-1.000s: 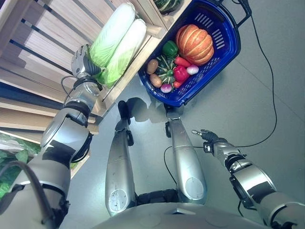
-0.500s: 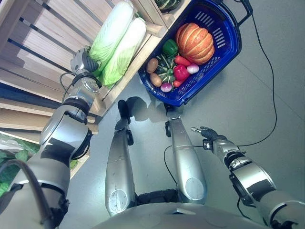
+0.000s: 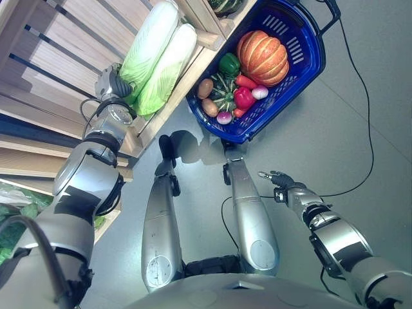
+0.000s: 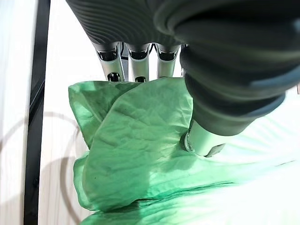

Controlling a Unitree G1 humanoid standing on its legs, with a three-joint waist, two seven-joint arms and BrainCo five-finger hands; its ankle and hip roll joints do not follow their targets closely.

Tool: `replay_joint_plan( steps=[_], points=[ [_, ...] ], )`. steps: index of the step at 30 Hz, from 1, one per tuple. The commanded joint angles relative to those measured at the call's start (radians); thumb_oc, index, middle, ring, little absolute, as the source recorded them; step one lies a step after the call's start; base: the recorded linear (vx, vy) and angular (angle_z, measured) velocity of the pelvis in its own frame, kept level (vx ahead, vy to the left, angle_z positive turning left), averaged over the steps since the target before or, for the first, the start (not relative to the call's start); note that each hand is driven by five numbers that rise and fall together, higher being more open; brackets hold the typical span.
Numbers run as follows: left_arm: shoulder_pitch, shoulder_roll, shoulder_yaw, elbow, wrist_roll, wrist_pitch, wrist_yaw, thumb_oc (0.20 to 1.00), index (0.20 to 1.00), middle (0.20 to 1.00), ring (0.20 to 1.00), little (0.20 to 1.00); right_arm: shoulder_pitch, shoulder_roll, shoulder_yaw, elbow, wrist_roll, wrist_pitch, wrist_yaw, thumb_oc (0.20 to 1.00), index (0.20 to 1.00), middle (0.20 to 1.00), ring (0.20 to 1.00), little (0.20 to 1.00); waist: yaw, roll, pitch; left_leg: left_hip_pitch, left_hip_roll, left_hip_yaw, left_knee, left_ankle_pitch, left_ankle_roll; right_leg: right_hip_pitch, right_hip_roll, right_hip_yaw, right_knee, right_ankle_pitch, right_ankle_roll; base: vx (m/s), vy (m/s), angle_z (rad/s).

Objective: Pick up fruits and vegetables into the basket

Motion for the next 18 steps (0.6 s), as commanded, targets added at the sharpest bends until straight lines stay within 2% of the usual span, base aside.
replay_joint_plan(
  steps=[1,12,18],
  points=[
    [0.031,-0.042,0.053,0.017,-0.104,-0.079,-0.069,0.200,0.200,0.200,0.200,0.200,0.059,-0.004,0.003,-0.006,0.050,0.001,-0.020,1.000,1.000,1.000,1.000,1.000,0.003,-0.014,-0.023,-0.022,-0.002,0.002,0.068,-0.058,0.039,0.010,0.015,-0.041,0.020,0.012,-0.041,0.00,0.000,0.00],
    [0.093,-0.019,0.144,-0.083,-0.333,-0.180,-0.168,0.200,0.200,0.200,0.200,0.200,0.072,-0.018,-0.071,-0.027,0.105,-0.066,-0.056,1.000,1.000,1.000,1.000,1.000,0.023,-0.008,-0.023,0.017,-0.006,-0.006,0.049,-0.057,0.041,0.049,0.013,-0.050,0.013,0.008,-0.040,0.00,0.000,0.00],
    [0.132,-0.014,0.163,-0.164,-0.364,-0.206,-0.184,0.200,0.200,0.200,0.200,0.200,0.074,-0.018,-0.111,-0.054,0.159,-0.130,-0.103,1.000,1.000,1.000,1.000,1.000,0.039,-0.003,-0.023,0.035,-0.011,-0.013,0.042,-0.059,0.041,0.069,0.010,-0.057,0.009,0.005,-0.039,0.00,-0.005,0.01]
  ],
)
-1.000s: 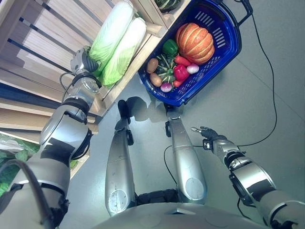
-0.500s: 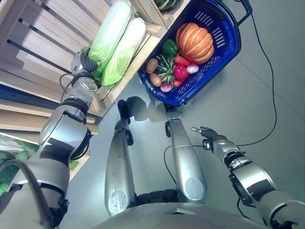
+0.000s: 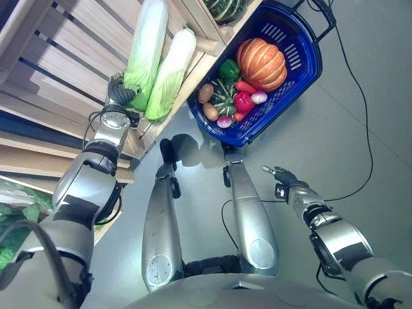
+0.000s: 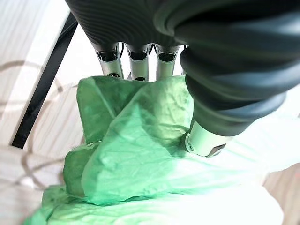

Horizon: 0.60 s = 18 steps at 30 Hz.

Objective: Pick up fruits and vegetables into the basket

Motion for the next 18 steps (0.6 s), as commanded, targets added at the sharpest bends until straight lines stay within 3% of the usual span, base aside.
replay_joint_plan(
  steps=[1,9,18],
  points=[
    [0.031,-0.013,0.067,-0.090,-0.045,-0.085,-0.016,0.200,0.200,0.200,0.200,0.200,0.072,-0.022,-0.046,-0.056,0.068,-0.067,-0.064,1.000,1.000,1.000,1.000,1.000,0.030,-0.001,-0.023,-0.007,-0.011,-0.003,0.043,-0.063,0.034,0.020,0.011,-0.050,0.012,0.003,-0.038,0.00,-0.022,0.05],
    [0.119,0.003,0.085,-0.268,-0.042,-0.126,0.034,0.200,0.200,0.200,0.200,0.200,0.087,-0.035,-0.139,-0.151,0.127,-0.209,-0.198,1.000,1.000,1.000,1.000,1.000,0.046,0.013,-0.023,0.006,-0.019,-0.007,0.031,-0.067,0.038,0.037,0.010,-0.053,-0.003,0.004,-0.039,-0.01,-0.007,0.03],
    [0.235,0.010,0.108,-0.423,-0.011,-0.230,0.049,0.200,0.200,0.200,0.200,0.200,0.115,-0.045,-0.234,-0.279,0.144,-0.367,-0.354,1.000,1.000,1.000,1.000,1.000,0.063,0.032,-0.023,0.016,-0.027,-0.013,0.018,-0.070,0.042,0.054,0.007,-0.059,-0.015,0.001,-0.043,0.00,0.000,0.00]
  ],
)
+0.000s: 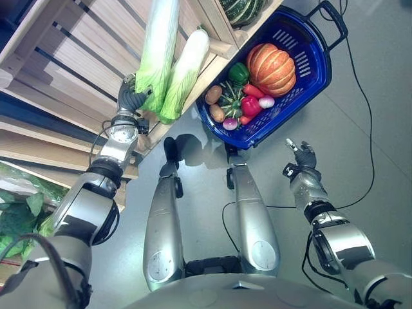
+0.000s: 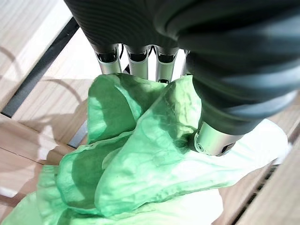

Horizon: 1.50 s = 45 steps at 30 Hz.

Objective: Pick up fruits and vegetables into the basket

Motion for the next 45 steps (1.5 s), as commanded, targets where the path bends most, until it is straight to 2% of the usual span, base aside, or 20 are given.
replay_joint_plan(
  steps=[1,6,10,15,19,27,28,30,38,45],
  points=[
    [0.031,0.000,0.076,-0.104,0.011,-0.131,-0.004,0.200,0.200,0.200,0.200,0.200,0.078,-0.045,-0.064,-0.087,0.015,-0.089,-0.088,1.000,1.000,1.000,1.000,1.000,0.022,0.032,-0.025,0.007,-0.022,-0.005,0.050,-0.086,0.043,0.052,0.015,-0.046,-0.012,-0.002,-0.038,0.00,0.000,0.00],
    [0.094,0.002,0.099,-0.161,0.001,-0.198,-0.025,0.200,0.200,0.200,0.200,0.200,0.090,-0.051,-0.091,-0.168,-0.002,-0.147,-0.150,1.000,1.000,1.000,1.000,1.000,0.031,0.038,-0.025,0.015,-0.026,-0.008,0.046,-0.086,0.045,0.065,0.013,-0.052,-0.016,-0.005,-0.042,0.00,0.000,0.00],
    [0.119,-0.004,0.115,-0.194,0.015,-0.232,-0.011,0.200,0.200,0.200,0.200,0.200,0.094,-0.048,-0.097,-0.225,-0.007,-0.178,-0.164,1.000,1.000,1.000,1.000,1.000,0.035,0.041,-0.025,0.014,-0.027,-0.009,0.047,-0.086,0.045,0.066,0.011,-0.055,-0.014,-0.007,-0.043,0.00,0.000,0.00],
    [0.170,-0.012,0.135,-0.268,0.068,-0.264,0.010,0.200,0.200,0.200,0.200,0.200,0.114,-0.035,-0.074,-0.381,-0.004,-0.221,-0.152,1.000,1.000,1.000,1.000,1.000,0.041,0.042,-0.025,0.013,-0.031,-0.013,0.045,-0.085,0.045,0.067,0.008,-0.060,-0.014,-0.009,-0.045,0.00,0.000,0.00],
    [0.206,-0.009,0.146,-0.327,0.131,-0.283,0.038,0.200,0.200,0.200,0.200,0.200,0.133,-0.025,-0.057,-0.490,0.003,-0.236,-0.068,1.000,1.000,1.000,1.000,1.000,0.043,0.042,-0.025,0.015,-0.032,-0.014,0.041,-0.080,0.044,0.070,0.008,-0.062,-0.015,-0.010,-0.046,0.00,0.000,0.00],
    [0.215,0.024,0.145,-0.441,0.286,-0.271,0.077,0.200,0.200,0.200,0.200,0.200,0.161,-0.008,0.002,-0.705,0.032,-0.174,0.199,1.000,1.000,1.000,1.000,1.000,0.044,0.034,-0.025,0.028,-0.029,-0.009,0.032,-0.071,0.041,0.086,0.007,-0.066,-0.019,-0.013,-0.044,0.00,0.000,0.00],
    [0.215,0.025,0.145,-0.443,0.288,-0.270,0.077,0.200,0.200,0.200,0.200,0.200,0.162,-0.008,0.003,-0.707,0.033,-0.173,0.201,1.000,1.000,1.000,1.000,1.000,0.044,0.034,-0.025,0.029,-0.029,-0.009,0.032,-0.071,0.041,0.087,0.007,-0.066,-0.020,-0.013,-0.044,0.00,0.000,0.00],
    [0.216,0.046,0.137,-0.467,0.336,-0.266,0.084,0.200,0.200,0.200,0.200,0.200,0.172,-0.015,0.019,-0.753,0.047,-0.151,0.268,1.000,1.000,1.000,1.000,1.000,0.044,0.032,-0.025,0.032,-0.027,-0.007,0.032,-0.069,0.040,0.092,0.005,-0.068,-0.020,-0.013,-0.043,0.00,0.000,0.00],
    [0.201,0.104,0.092,-0.537,0.471,-0.237,0.110,0.200,0.200,0.200,0.200,0.200,0.168,-0.041,0.085,-0.882,0.071,-0.052,0.382,1.000,1.000,1.000,1.000,1.000,0.039,0.027,-0.025,0.032,-0.020,-0.002,0.034,-0.063,0.036,0.094,0.001,-0.067,-0.020,-0.012,-0.040,0.00,0.000,0.00],
    [0.182,0.133,0.045,-0.579,0.538,-0.228,0.096,0.200,0.200,0.200,0.200,0.200,0.154,-0.042,0.127,-0.935,0.108,-0.014,0.411,1.000,1.000,1.000,1.000,1.000,0.039,0.025,-0.025,0.035,-0.015,0.001,0.033,-0.061,0.033,0.099,-0.001,-0.067,-0.023,-0.013,-0.039,0.00,0.000,0.00]
  ],
)
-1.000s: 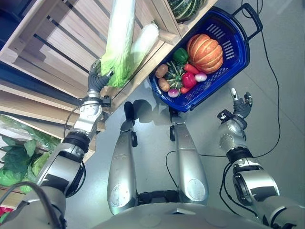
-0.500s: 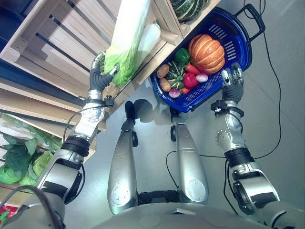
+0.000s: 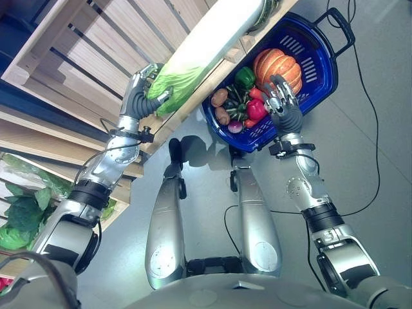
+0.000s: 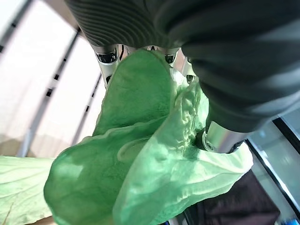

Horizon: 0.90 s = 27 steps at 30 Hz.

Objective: Pick up fruits and vegetables into the basket

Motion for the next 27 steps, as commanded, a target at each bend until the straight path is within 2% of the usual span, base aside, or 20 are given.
replay_joint_plan(
  steps=[1,7,27],
  points=[
    [-0.022,0.022,-0.004,-0.106,0.043,-0.051,0.014,0.200,0.200,0.200,0.200,0.200,0.023,-0.028,-0.004,-0.113,0.050,-0.016,0.039,1.000,1.000,1.000,1.000,1.000,0.002,0.011,-0.032,-0.011,-0.013,-0.003,0.068,-0.066,0.038,0.067,0.005,-0.064,-0.013,-0.010,-0.038,0.00,0.000,0.00],
    [-0.042,0.036,-0.046,-0.134,0.059,-0.049,-0.007,0.200,0.200,0.200,0.200,0.200,-0.001,-0.020,0.026,-0.132,0.130,0.039,0.101,1.000,1.000,1.000,1.000,1.000,0.005,0.009,-0.032,-0.010,-0.010,-0.002,0.070,-0.065,0.037,0.070,0.004,-0.063,-0.013,-0.008,-0.035,0.00,0.000,0.00],
    [-0.076,0.016,-0.109,-0.233,0.042,-0.068,-0.101,0.200,0.200,0.200,0.200,0.200,-0.059,0.003,0.074,-0.184,0.167,0.062,0.111,1.000,1.000,1.000,1.000,1.000,0.021,0.004,-0.032,-0.001,-0.014,-0.008,0.064,-0.065,0.038,0.079,0.002,-0.067,-0.020,-0.002,-0.028,0.00,-0.001,0.00]
  ],
)
